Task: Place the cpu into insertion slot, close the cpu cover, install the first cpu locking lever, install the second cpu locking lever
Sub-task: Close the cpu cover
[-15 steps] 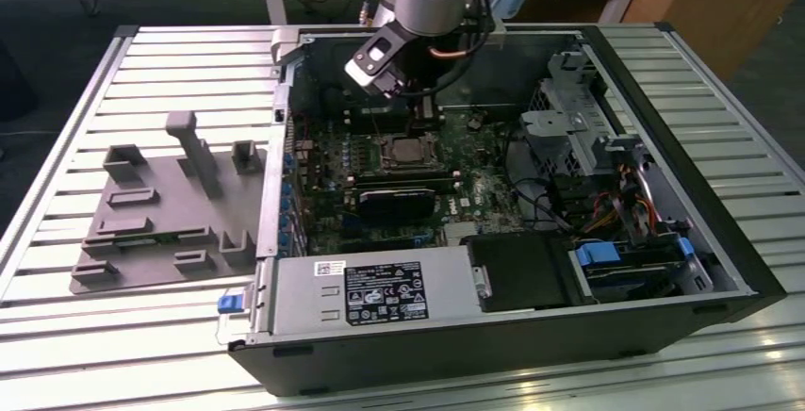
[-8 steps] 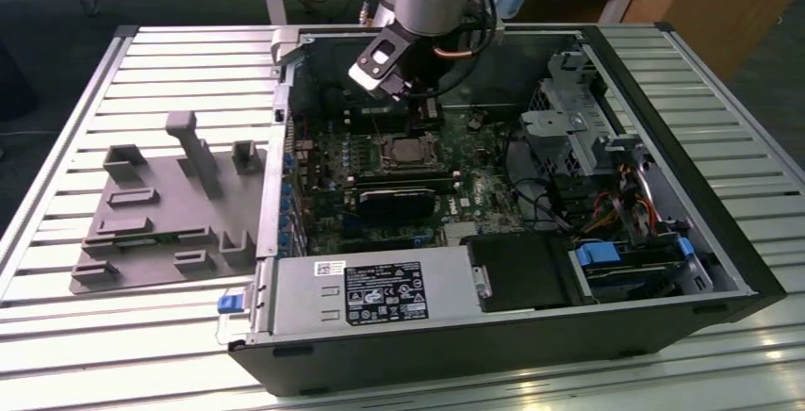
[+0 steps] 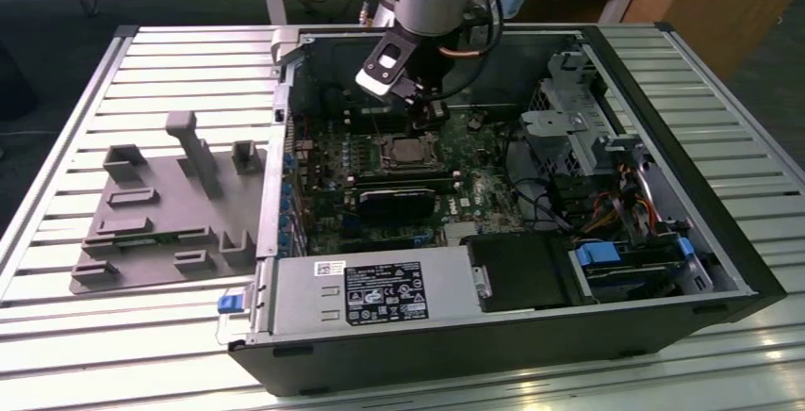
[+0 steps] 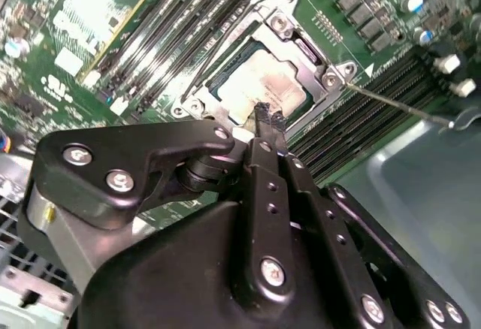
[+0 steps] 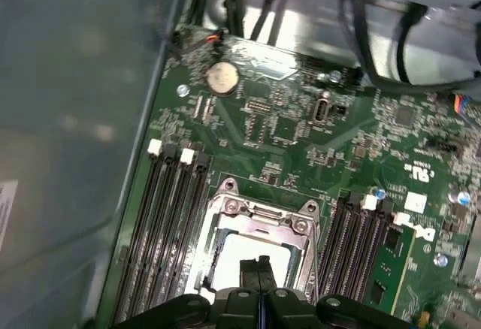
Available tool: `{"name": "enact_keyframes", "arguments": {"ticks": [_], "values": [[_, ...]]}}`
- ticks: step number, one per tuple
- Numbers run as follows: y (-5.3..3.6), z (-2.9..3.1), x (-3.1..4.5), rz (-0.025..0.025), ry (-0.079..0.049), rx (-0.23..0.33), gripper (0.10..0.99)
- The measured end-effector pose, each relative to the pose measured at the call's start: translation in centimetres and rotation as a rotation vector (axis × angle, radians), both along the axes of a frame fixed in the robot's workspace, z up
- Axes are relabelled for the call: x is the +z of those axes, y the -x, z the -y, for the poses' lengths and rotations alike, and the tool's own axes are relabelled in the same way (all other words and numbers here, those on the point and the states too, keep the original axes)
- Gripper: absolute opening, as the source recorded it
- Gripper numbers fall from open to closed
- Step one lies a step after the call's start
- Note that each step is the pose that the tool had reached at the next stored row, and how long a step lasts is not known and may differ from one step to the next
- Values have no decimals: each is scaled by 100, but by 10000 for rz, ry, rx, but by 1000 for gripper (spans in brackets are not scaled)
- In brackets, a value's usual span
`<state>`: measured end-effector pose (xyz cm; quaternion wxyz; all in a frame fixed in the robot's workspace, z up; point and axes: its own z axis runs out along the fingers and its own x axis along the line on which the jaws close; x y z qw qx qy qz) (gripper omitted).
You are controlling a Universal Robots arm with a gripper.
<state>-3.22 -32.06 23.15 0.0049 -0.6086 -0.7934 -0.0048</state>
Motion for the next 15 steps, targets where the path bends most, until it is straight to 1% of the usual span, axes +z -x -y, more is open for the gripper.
{"name": "enact_keyframes", "arguments": {"ticks": [15], "values": [[0, 0, 0, 1, 10, 2730, 102]]}}
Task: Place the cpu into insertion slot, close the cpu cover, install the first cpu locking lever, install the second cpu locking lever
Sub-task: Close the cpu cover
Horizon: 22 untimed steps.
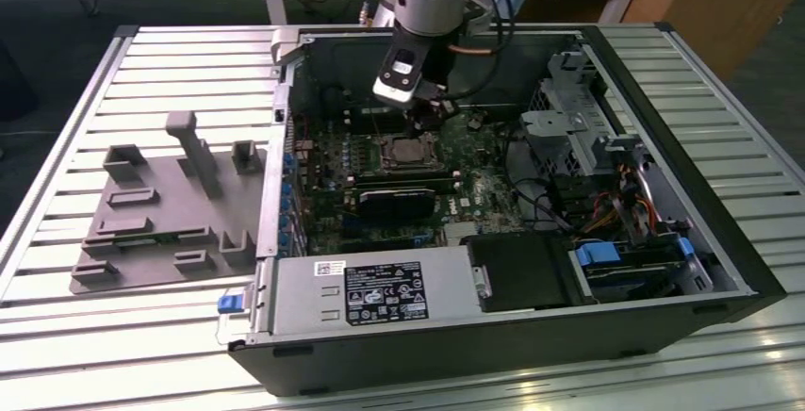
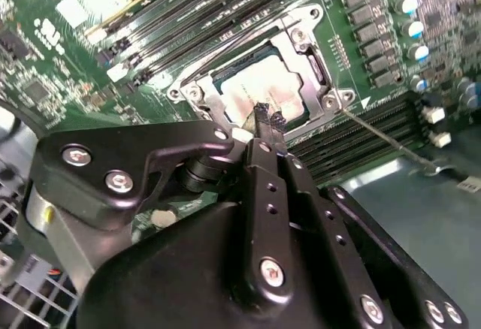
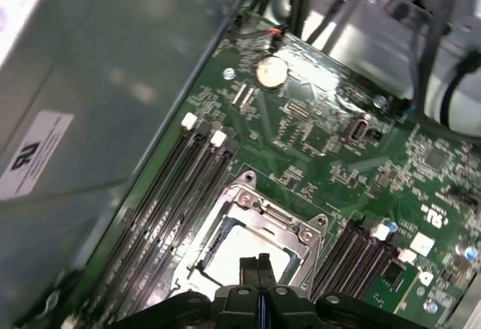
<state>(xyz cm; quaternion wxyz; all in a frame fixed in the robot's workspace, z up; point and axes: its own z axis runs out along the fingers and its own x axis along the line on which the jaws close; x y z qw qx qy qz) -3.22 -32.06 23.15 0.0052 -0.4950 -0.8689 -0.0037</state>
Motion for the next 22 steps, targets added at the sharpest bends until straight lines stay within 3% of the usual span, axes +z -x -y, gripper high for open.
{"name": "enact_keyframes", "arguments": {"ticks": [22], "values": [[0, 0, -1, 0, 0, 3933, 102]]}}
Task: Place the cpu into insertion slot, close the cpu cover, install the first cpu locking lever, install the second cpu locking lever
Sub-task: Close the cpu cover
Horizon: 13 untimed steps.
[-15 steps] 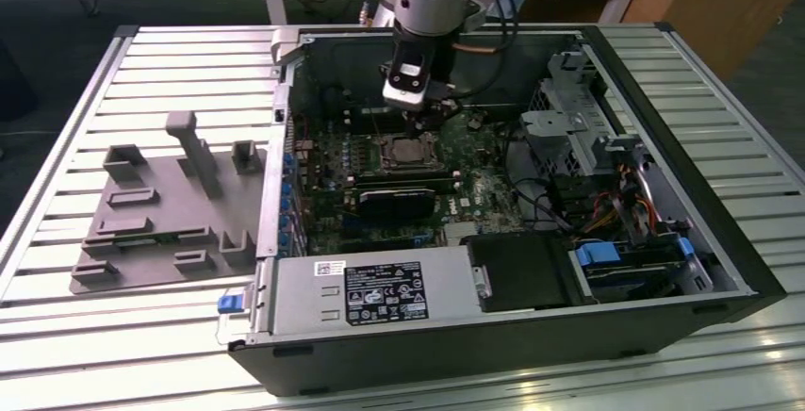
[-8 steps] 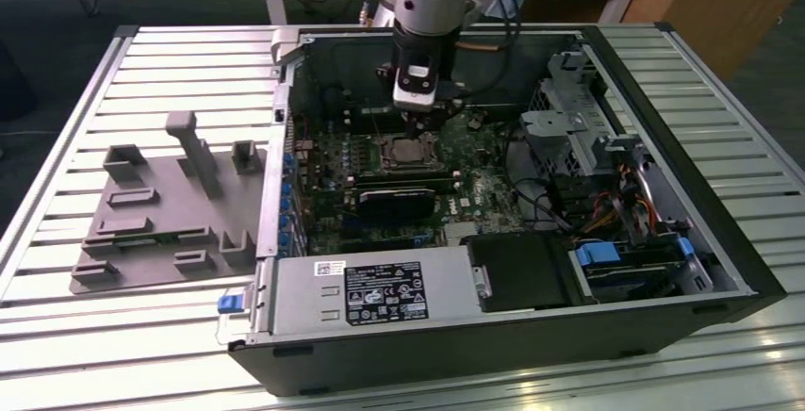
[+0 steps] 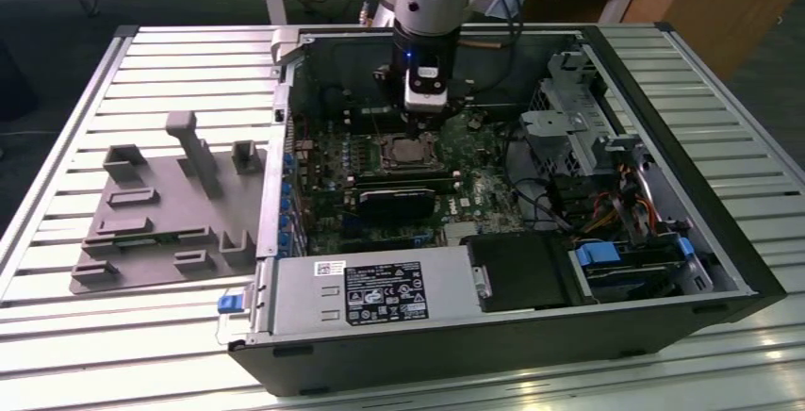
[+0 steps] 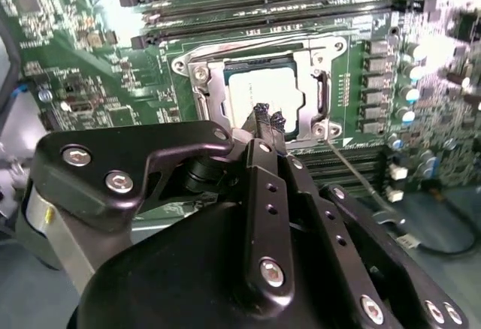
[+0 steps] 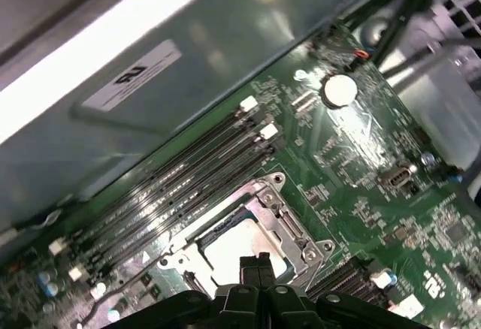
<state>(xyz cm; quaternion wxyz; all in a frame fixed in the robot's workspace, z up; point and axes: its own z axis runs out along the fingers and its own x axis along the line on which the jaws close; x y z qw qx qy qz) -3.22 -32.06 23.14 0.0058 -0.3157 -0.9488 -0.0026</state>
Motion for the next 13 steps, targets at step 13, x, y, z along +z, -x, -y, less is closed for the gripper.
{"name": "enact_keyframes", "arguments": {"ticks": [13], "values": [[0, 0, 0, 0, 0, 2058, 102]]}}
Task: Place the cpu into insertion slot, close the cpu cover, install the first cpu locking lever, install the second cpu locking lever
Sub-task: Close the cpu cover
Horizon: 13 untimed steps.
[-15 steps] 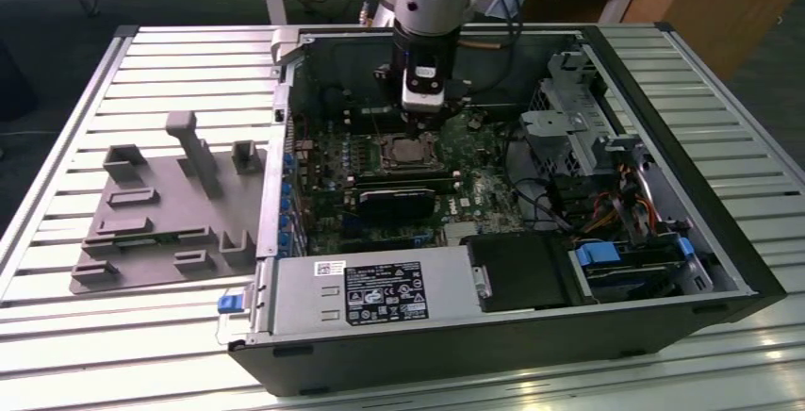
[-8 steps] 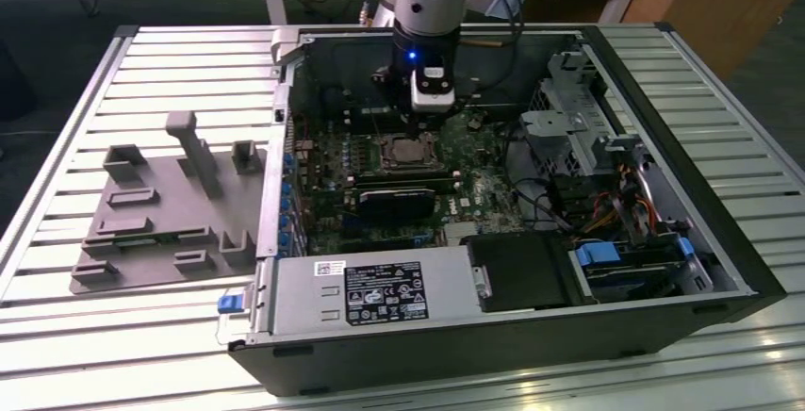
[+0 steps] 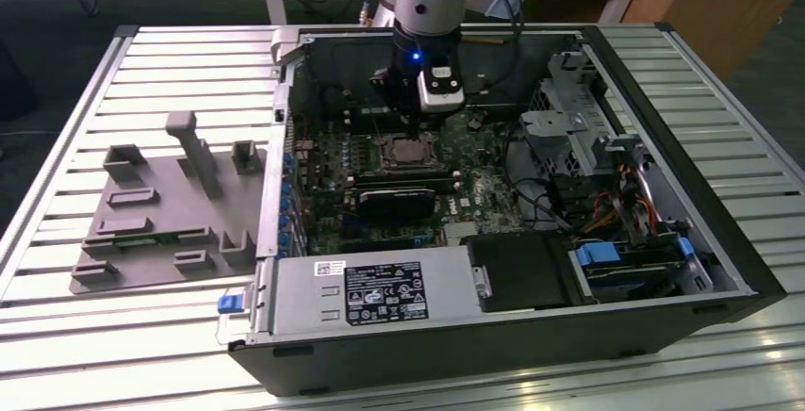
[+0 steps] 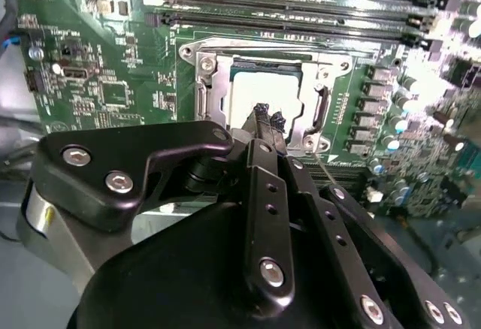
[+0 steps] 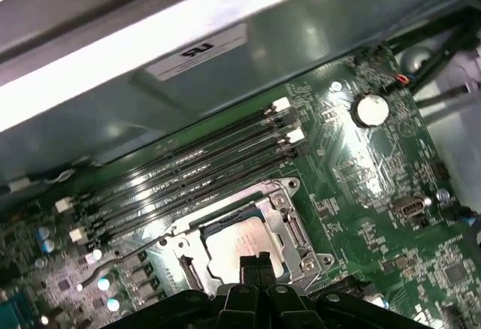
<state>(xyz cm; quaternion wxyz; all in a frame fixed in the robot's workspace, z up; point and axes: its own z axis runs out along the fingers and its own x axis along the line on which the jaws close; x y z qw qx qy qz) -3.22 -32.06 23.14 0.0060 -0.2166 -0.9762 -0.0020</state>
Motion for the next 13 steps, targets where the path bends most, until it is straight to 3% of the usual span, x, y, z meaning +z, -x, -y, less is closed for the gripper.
{"name": "enact_keyframes", "arguments": {"ticks": [10, 13], "values": [[0, 0, -4, 5, 0, 1570, 102], [2, 0, -4, 13, 4, 1746, 102]]}}
